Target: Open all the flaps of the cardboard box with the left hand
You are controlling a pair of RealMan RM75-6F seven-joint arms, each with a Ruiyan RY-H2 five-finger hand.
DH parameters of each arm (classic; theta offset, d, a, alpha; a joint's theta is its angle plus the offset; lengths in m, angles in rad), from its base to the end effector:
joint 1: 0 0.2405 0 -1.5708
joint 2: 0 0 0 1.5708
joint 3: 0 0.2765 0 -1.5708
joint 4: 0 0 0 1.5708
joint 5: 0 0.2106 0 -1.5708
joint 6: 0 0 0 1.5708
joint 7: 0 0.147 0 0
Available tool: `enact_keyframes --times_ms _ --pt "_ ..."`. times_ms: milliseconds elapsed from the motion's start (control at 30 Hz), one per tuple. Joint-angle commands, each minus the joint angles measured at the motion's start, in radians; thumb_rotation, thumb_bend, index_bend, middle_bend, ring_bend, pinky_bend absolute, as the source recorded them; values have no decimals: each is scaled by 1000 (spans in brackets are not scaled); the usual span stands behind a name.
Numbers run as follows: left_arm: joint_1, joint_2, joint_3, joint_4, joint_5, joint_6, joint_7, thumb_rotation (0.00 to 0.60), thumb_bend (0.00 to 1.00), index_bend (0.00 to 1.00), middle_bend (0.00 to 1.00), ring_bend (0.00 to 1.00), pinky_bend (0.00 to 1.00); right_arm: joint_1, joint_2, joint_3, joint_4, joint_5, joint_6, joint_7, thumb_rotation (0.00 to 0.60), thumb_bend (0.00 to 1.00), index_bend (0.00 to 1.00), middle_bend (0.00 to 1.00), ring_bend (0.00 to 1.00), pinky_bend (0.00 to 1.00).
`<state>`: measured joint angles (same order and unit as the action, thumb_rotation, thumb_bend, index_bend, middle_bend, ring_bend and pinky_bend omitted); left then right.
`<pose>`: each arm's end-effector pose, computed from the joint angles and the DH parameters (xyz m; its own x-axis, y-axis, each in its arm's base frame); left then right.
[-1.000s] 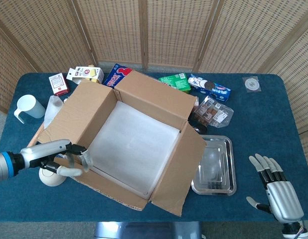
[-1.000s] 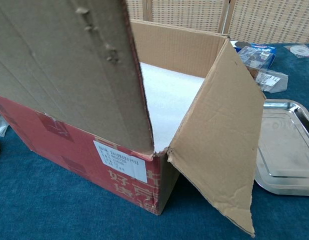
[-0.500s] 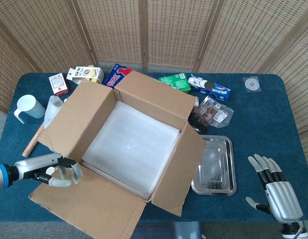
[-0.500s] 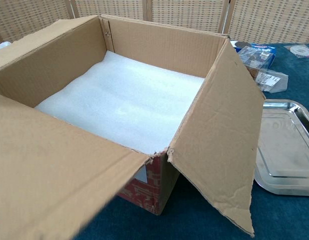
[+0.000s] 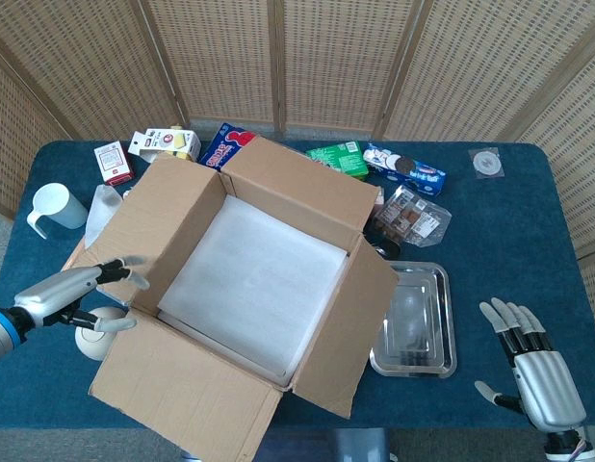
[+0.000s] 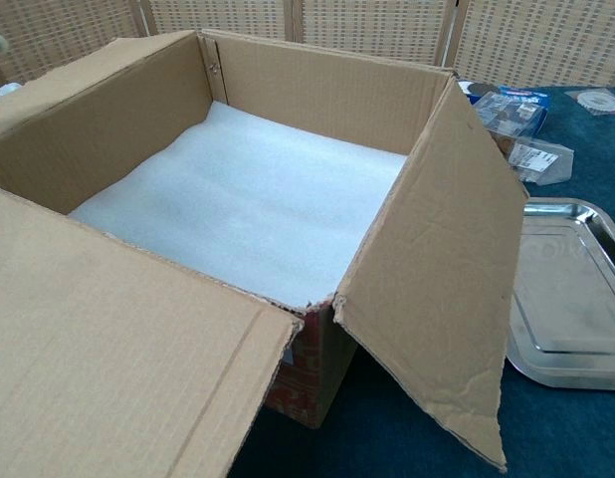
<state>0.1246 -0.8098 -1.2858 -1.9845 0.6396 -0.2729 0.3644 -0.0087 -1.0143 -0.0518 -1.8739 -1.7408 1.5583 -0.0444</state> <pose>-0.1873 0.2693 0.2340 0.1138 0.6684 0.7350 0.9908 -0.1305 -0.0347 -0.2689 -0.1322 0.1685 0.2935 -0.0574 0.9542 -0.9477 -0.1481 0.2826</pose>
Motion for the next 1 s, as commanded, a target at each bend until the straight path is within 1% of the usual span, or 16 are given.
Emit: enact_keyframes --times_ms 33,67,133,167,333,467,600,667,733,800,867,900,933,1000 --pt "105 -139 -82 -71 103 120 115 491 0 153 0 0 122 0 2 0 -1 -2 3 4 600 0 0 0 0 0" --pt "132 -187 -102 -85 136 143 144 551 2 139 0 0 112 0 3 0 -1 -3 4 7 600 0 0 0 0 0" --pt "165 -255 -132 -97 182 164 176 597 9 113 0 0 91 -1 4 -1 -1 -5 6 11 600 0 0 0 0 0" --pt "184 -299 -153 -100 215 174 198 600 18 103 0 0 79 -1 6 -1 -1 -7 8 14 600 0 0 0 0 0" --pt "259 -406 -218 -88 327 162 270 600 38 69 0 0 39 -4 11 -2 -3 -14 18 24 600 0 0 0 0 0" --pt "311 -471 -271 -71 381 146 315 600 38 37 0 0 5 -6 14 -2 -3 -17 23 29 600 0 0 0 0 0" --pt "373 -584 -329 -45 411 121 376 600 37 10 0 0 0 -6 16 -2 -1 -20 26 33 600 0 0 0 0 0" --pt "416 -673 -367 -14 411 90 430 600 37 3 0 0 0 -6 16 -1 3 -19 27 34 600 0 0 0 0 0" --pt "445 -741 -399 7 403 49 487 600 37 1 0 0 0 -7 18 1 5 -14 27 30 600 0 0 0 0 0" --pt "469 -818 -447 32 371 -16 565 600 37 0 0 0 0 -10 16 8 9 -8 36 17 600 0 0 0 0 0" --pt "489 -887 -492 58 320 -88 639 600 36 0 0 0 0 -13 11 15 11 -6 46 5 600 0 0 0 0 0" --pt "499 -932 -526 81 281 -144 698 600 37 0 0 0 0 -15 9 17 12 -7 52 1 600 0 0 0 0 0" --pt "504 -954 -543 94 259 -174 730 600 37 0 0 0 0 -16 9 17 11 -8 54 2 600 0 0 0 0 0" --pt "514 -1033 -604 159 167 -298 858 600 38 0 0 0 0 -19 11 16 9 -9 58 7 600 0 0 0 0 0"
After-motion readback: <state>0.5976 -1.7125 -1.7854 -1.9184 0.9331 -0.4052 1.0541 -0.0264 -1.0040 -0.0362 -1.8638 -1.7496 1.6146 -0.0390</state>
